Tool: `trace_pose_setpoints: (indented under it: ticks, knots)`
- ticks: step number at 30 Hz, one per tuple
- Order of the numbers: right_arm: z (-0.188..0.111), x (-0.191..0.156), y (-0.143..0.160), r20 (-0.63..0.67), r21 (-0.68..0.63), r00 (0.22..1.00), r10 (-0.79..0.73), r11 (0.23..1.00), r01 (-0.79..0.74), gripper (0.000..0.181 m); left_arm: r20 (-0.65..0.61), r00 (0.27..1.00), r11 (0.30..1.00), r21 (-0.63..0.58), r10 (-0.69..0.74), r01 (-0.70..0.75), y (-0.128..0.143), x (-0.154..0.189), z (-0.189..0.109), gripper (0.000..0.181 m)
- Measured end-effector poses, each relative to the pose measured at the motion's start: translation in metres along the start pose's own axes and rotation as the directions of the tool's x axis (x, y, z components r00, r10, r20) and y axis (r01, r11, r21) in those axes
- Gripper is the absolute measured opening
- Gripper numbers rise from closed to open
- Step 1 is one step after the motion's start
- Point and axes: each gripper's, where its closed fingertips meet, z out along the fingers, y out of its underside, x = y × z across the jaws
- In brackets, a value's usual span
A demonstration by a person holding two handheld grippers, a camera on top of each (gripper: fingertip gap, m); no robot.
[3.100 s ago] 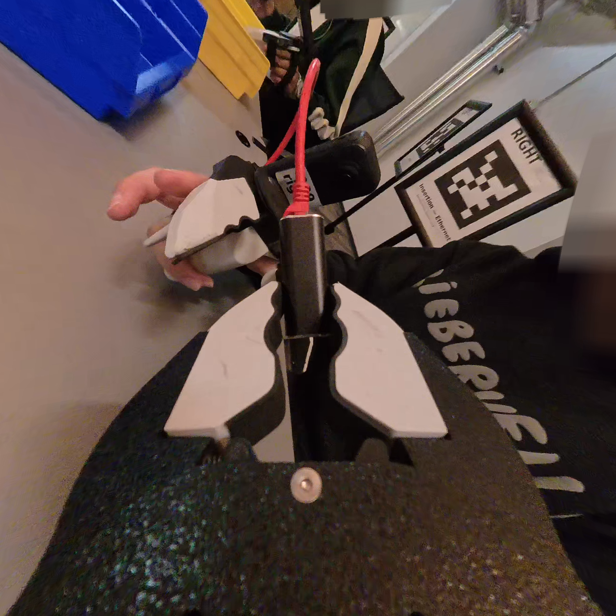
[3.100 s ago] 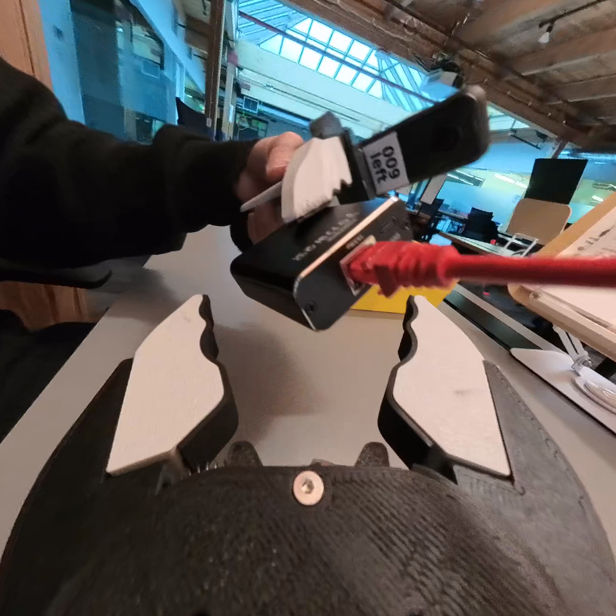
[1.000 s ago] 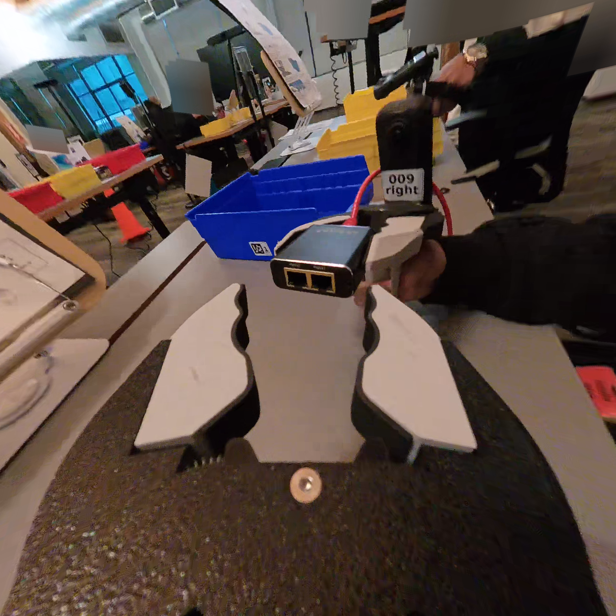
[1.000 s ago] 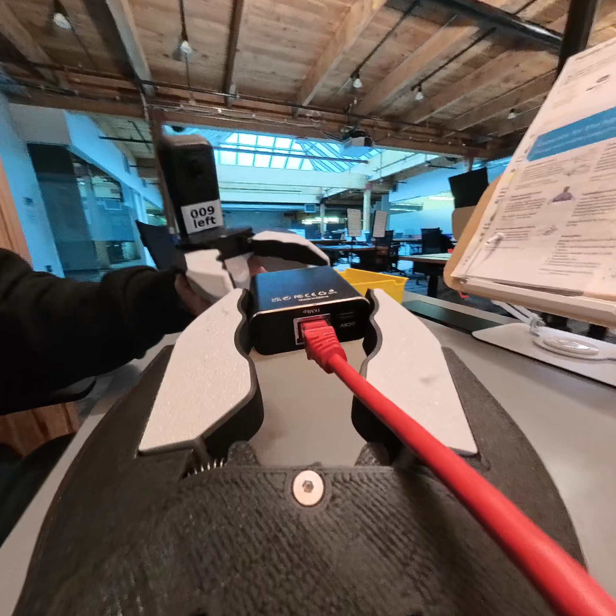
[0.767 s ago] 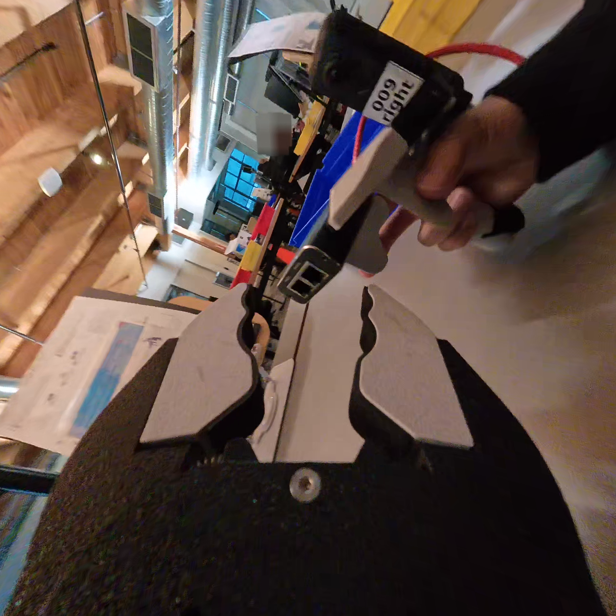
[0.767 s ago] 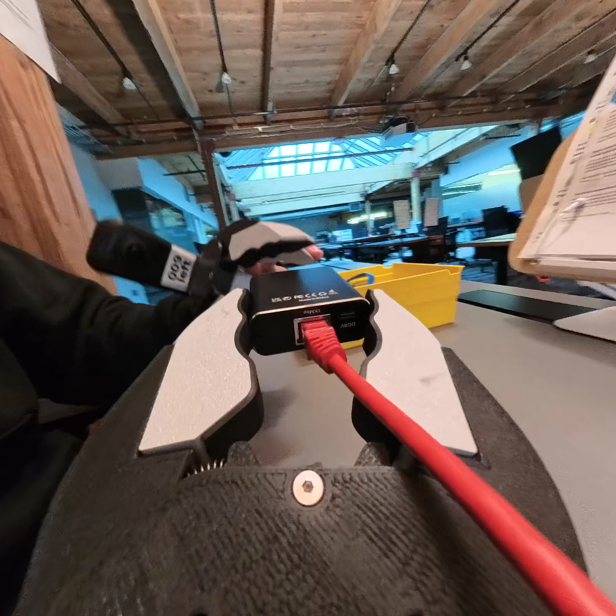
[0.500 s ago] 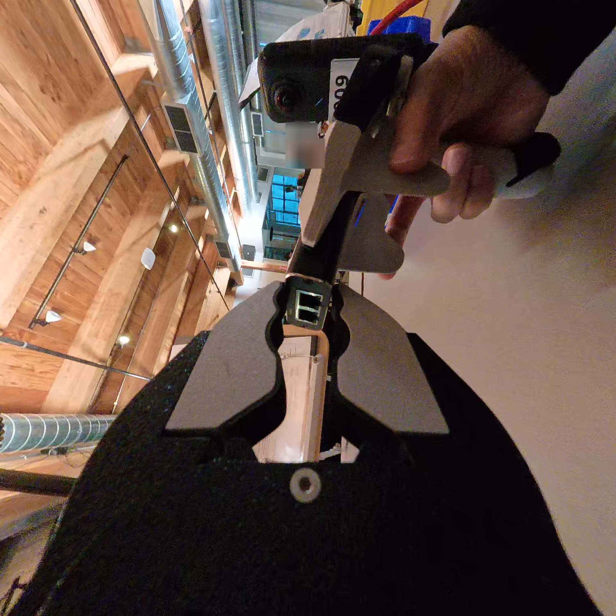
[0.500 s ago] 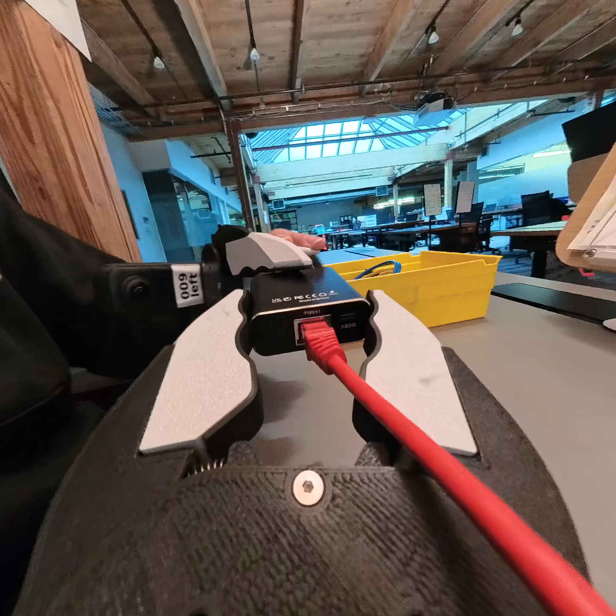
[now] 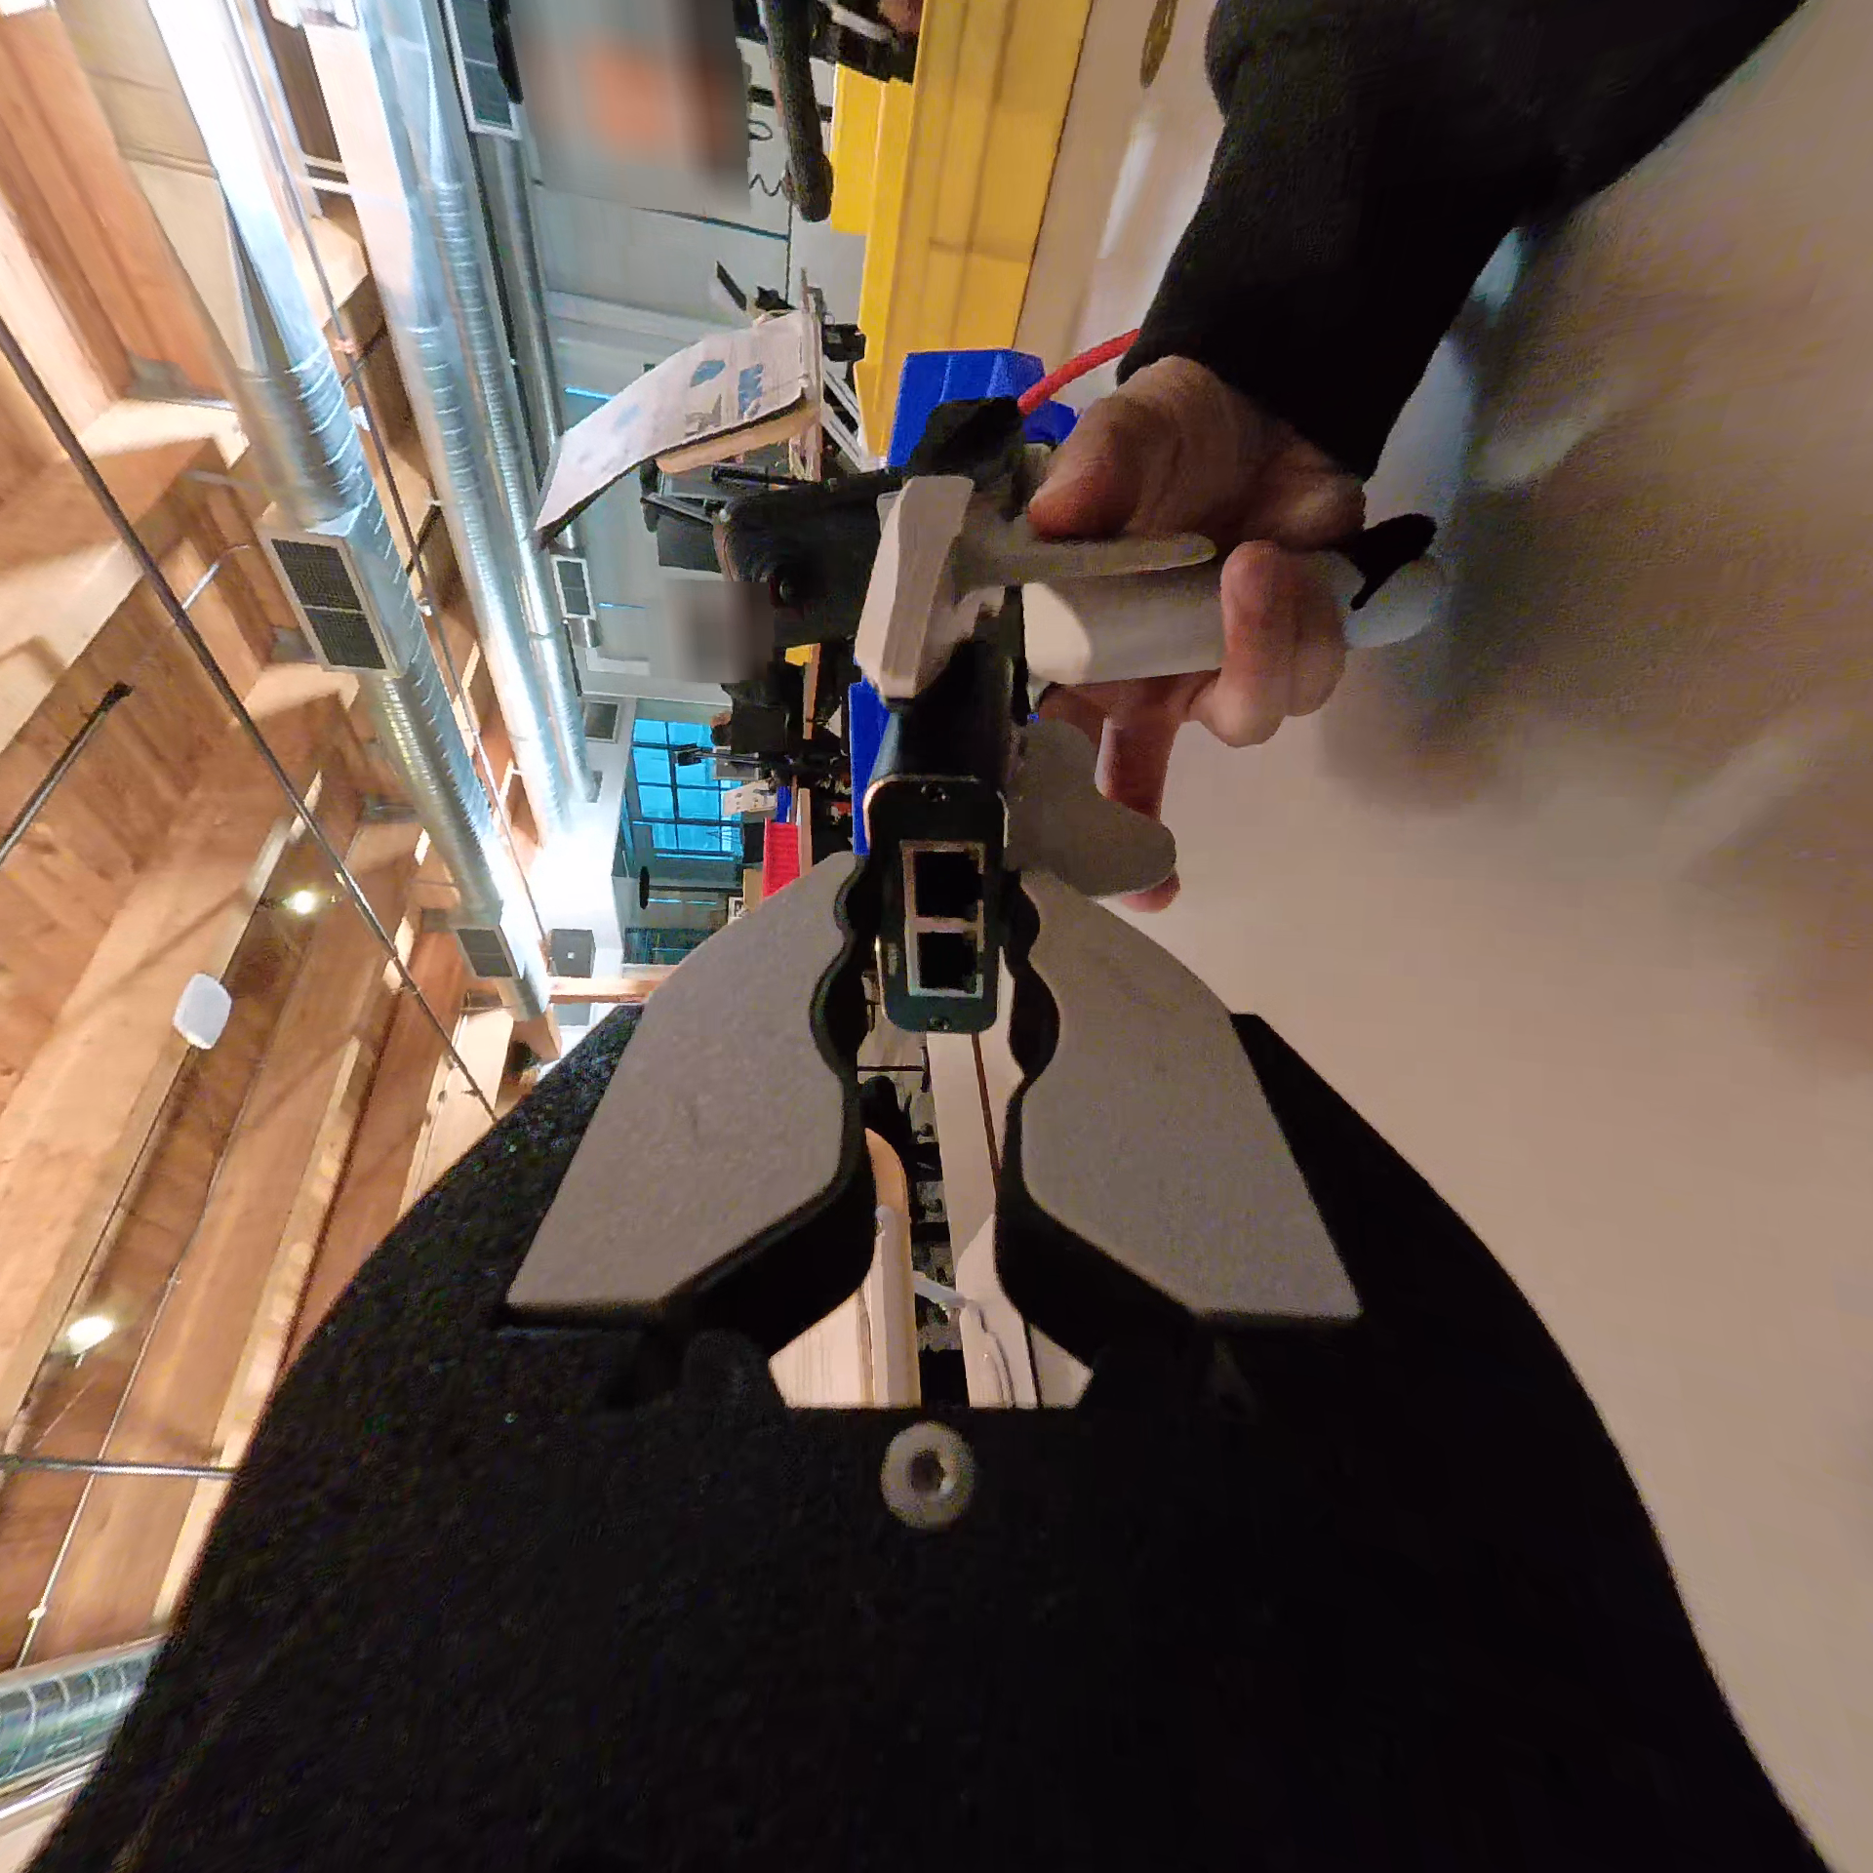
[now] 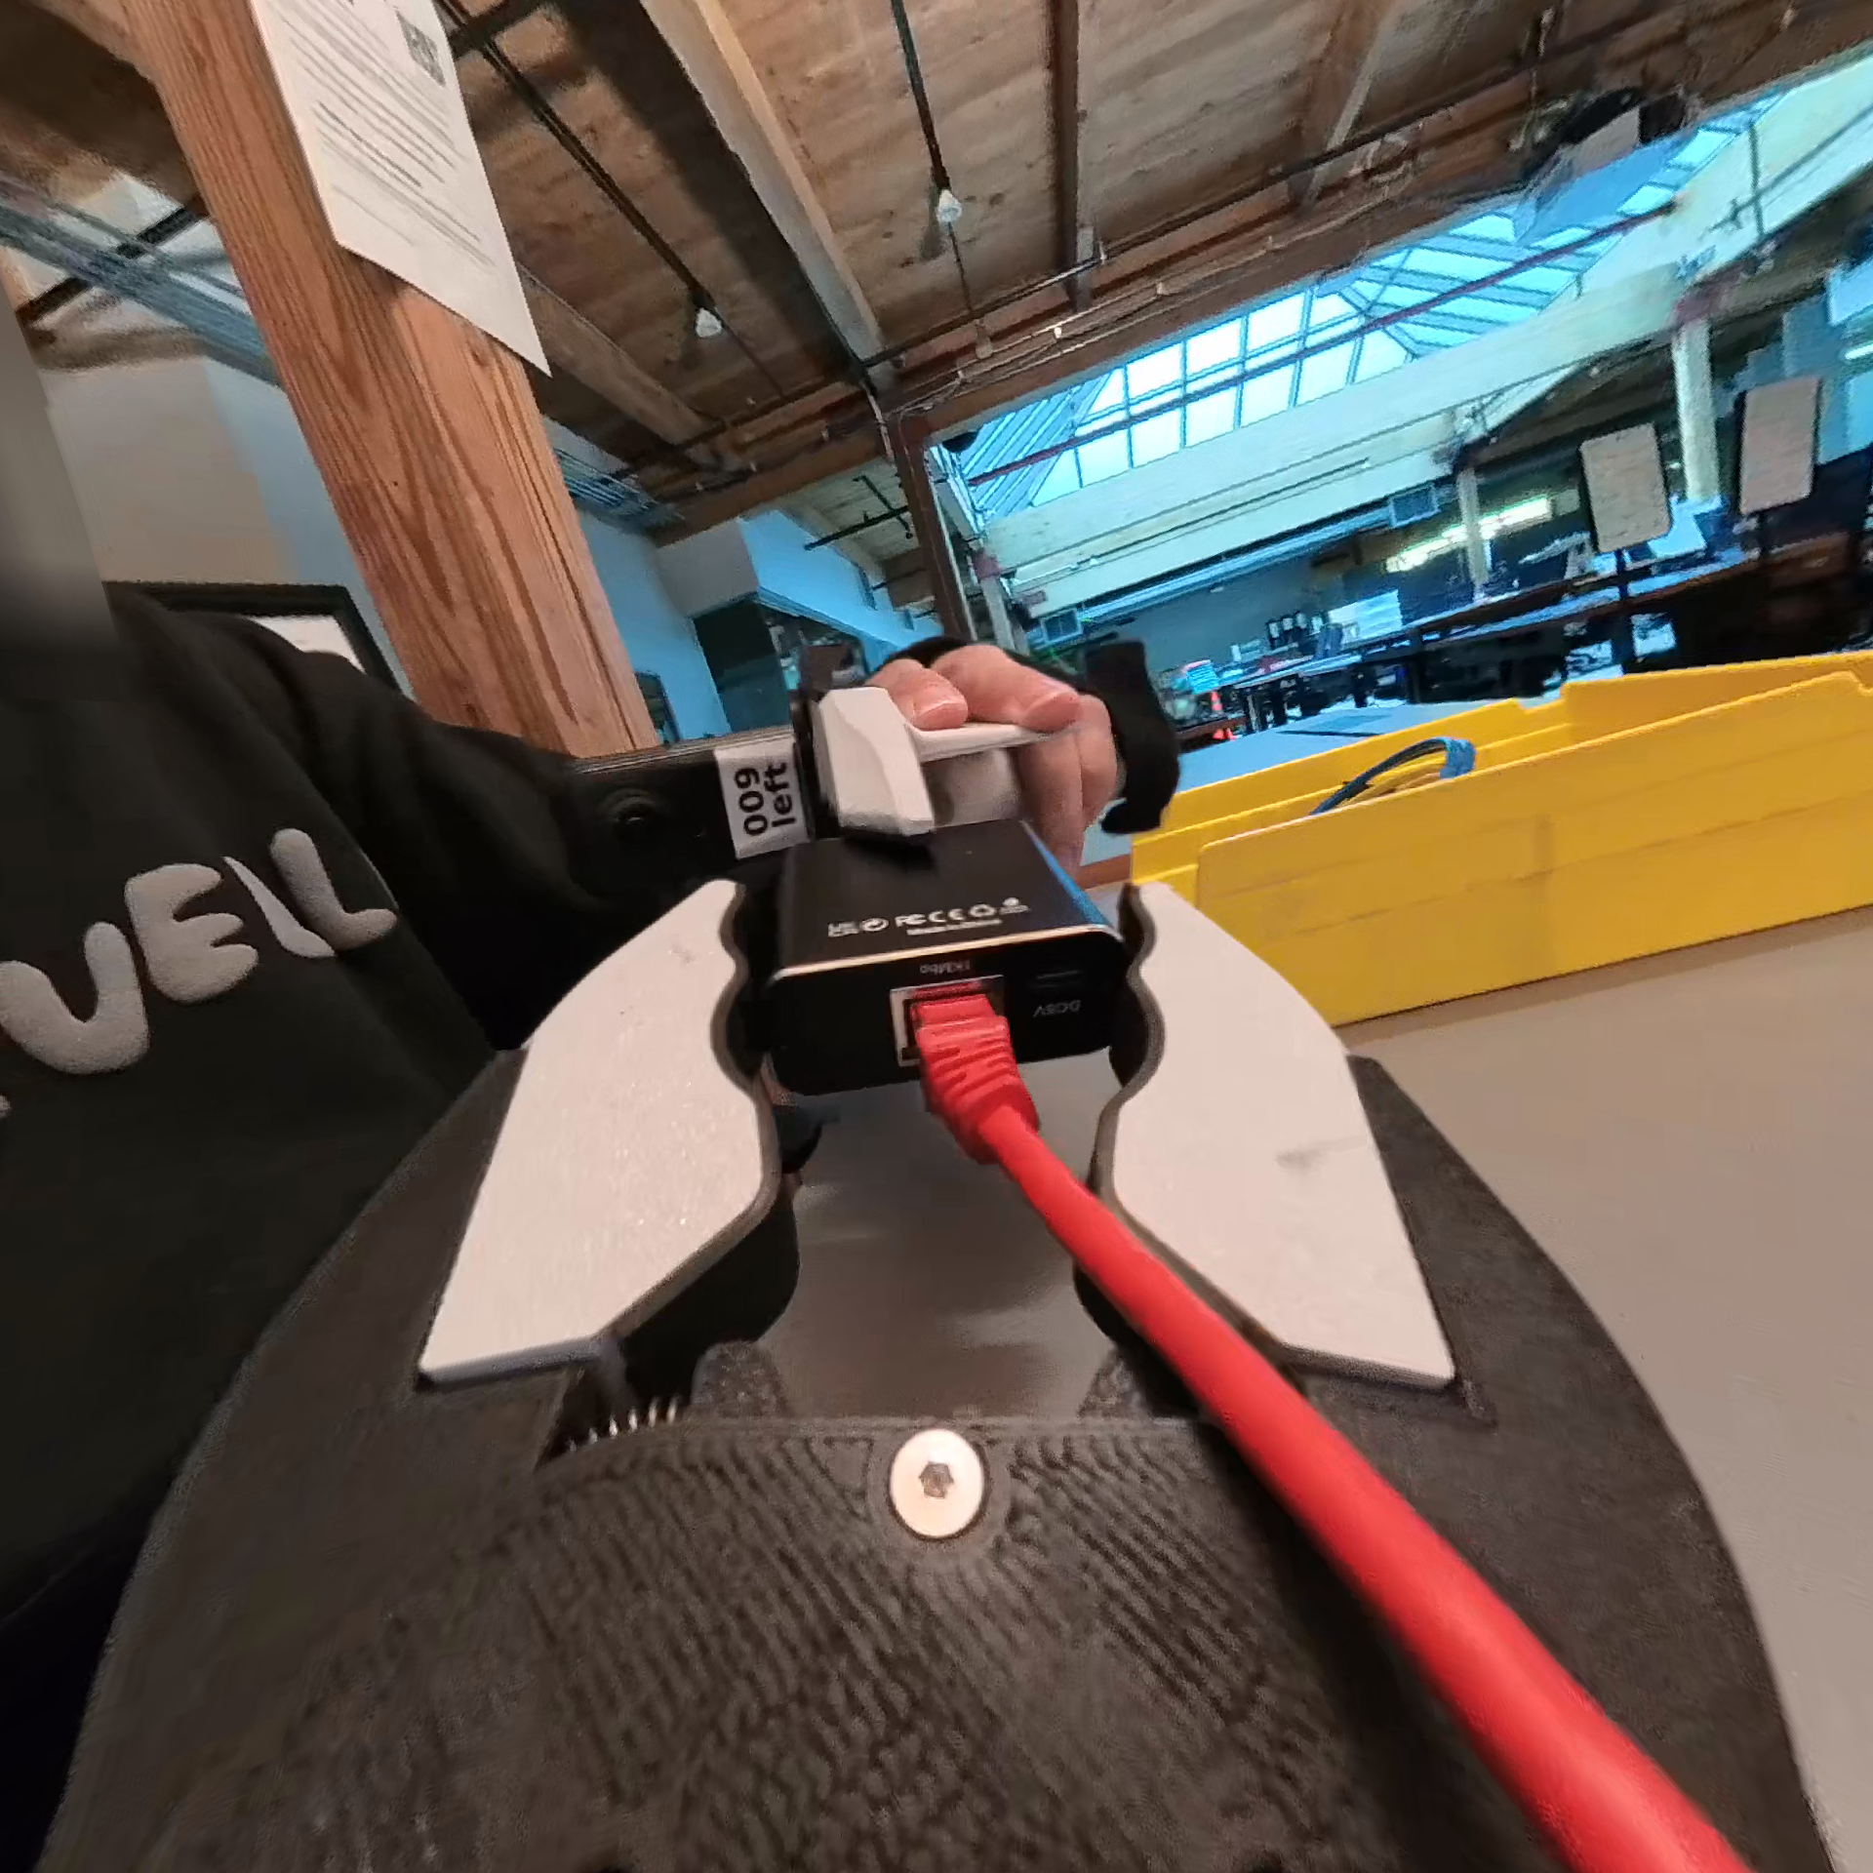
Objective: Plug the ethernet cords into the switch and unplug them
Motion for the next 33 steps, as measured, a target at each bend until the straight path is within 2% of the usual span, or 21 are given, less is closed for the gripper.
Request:
trace_pose_setpoints:
  ticks: [2, 6, 8, 10, 11, 12, 13, 15, 16, 18, 19, 21, 23, 25, 26, 29, 30, 33]
  knots:
    - [0.002, 0.0, 0.006, 0.004, -0.042, 1.0, -0.017, 0.999, 0.018, 0.068, -0.016, 1.0, 1.0, 0.002, 0.017, -0.017, 0.001, 0.002, -0.002, 0.023]
    - [0.005, 0.008, 0.003, -0.091, -0.07, 0.976, -0.196, 0.979, 0.19, 0.068, 0.044, 0.999, 0.999, -0.052, 0.002, 0.001, 0.013, -0.002, -0.005, 0.024]
    - [0.004, 0.012, -0.003, -0.16, -0.072, 0.933, -0.323, 0.946, 0.315, 0.067, 0.101, 0.99, 0.991, -0.083, -0.098, 0.106, 0.023, -0.003, -0.006, 0.028]
    - [0.002, 0.017, -0.008, -0.23, -0.099, 0.878, -0.419, 0.908, 0.407, 0.067, 0.152, 0.944, 0.945, -0.106, -0.293, 0.311, 0.037, -0.003, -0.006, 0.034]
    - [-0.001, 0.021, -0.012, -0.272, -0.091, 0.856, -0.439, 0.898, 0.432, 0.067, 0.17, 0.889, 0.889, -0.106, -0.425, 0.446, 0.045, -0.002, -0.007, 0.037]
    - [-0.006, 0.025, -0.019, -0.322, -0.073, 0.832, -0.451, 0.888, 0.453, 0.067, 0.169, 0.802, 0.8, -0.098, -0.573, 0.592, 0.051, 0.002, -0.007, 0.044]
    - [-0.012, 0.028, -0.023, -0.348, -0.062, 0.82, -0.454, 0.884, 0.463, 0.067, 0.134, 0.675, 0.67, -0.085, -0.726, 0.737, 0.054, 0.008, -0.006, 0.049]
    - [-0.021, 0.034, -0.028, -0.398, -0.067, 0.787, -0.472, 0.87, 0.488, 0.067, 0.019, 0.309, 0.308, -0.053, -0.951, 0.95, 0.046, 0.017, -0.003, 0.062]
    - [-0.023, 0.035, -0.03, -0.413, -0.074, 0.768, -0.489, 0.859, 0.507, 0.067, -0.037, 0.12, 0.122, -0.045, -0.992, 0.992, 0.04, 0.018, -0.001, 0.068]
    - [-0.022, 0.033, -0.031, -0.411, -0.069, 0.763, -0.498, 0.852, 0.519, 0.067, -0.177, -0.177, -0.17, -0.055, -0.968, 0.984, 0.024, 0.016, 0.002, 0.063]
    - [-0.021, 0.033, -0.03, -0.409, -0.075, 0.755, -0.512, 0.844, 0.532, 0.067, -0.219, -0.295, -0.284, -0.081, -0.93, 0.955, 0.018, 0.016, 0.004, 0.061]
    - [-0.014, 0.03, -0.022, -0.374, -0.101, 0.753, -0.541, 0.831, 0.547, 0.067, -0.309, -0.465, -0.435, -0.164, -0.83, 0.886, 0.005, 0.017, 0.006, 0.059]
    - [-0.008, 0.027, -0.014, -0.334, -0.136, 0.747, -0.575, 0.814, 0.565, 0.067, -0.38, -0.576, -0.54, -0.208, -0.724, 0.816, -0.003, 0.012, 0.007, 0.055]
    - [-0.004, 0.024, -0.01, -0.313, -0.154, 0.733, -0.604, 0.794, 0.588, 0.067, -0.381, -0.661, -0.624, -0.235, -0.646, 0.745, 0.0, 0.01, 0.007, 0.03]
    - [-0.004, 0.026, -0.008, -0.316, -0.165, 0.734, -0.601, 0.797, 0.581, 0.067, -0.367, -0.695, -0.645, -0.268, -0.618, 0.716, 0.0, 0.013, 0.007, 0.029]
    - [-0.006, 0.028, 0.005, -0.272, -0.253, 0.721, -0.637, 0.771, 0.585, 0.067, -0.302, -0.743, -0.638, -0.384, -0.597, 0.668, -0.001, 0.027, 0.004, 0.026]
    - [-0.005, 0.025, 0.005, -0.262, -0.249, 0.713, -0.65, 0.759, 0.601, 0.067, -0.304, -0.752, -0.632, -0.41, -0.585, 0.658, -0.004, 0.027, 0.003, 0.025]
    - [0.0, 0.015, 0.003, -0.223, -0.194, 0.751, -0.621, 0.783, 0.59, 0.069, -0.309, -0.763, -0.591, -0.492, -0.568, 0.639, -0.011, 0.027, -0.005, 0.025]
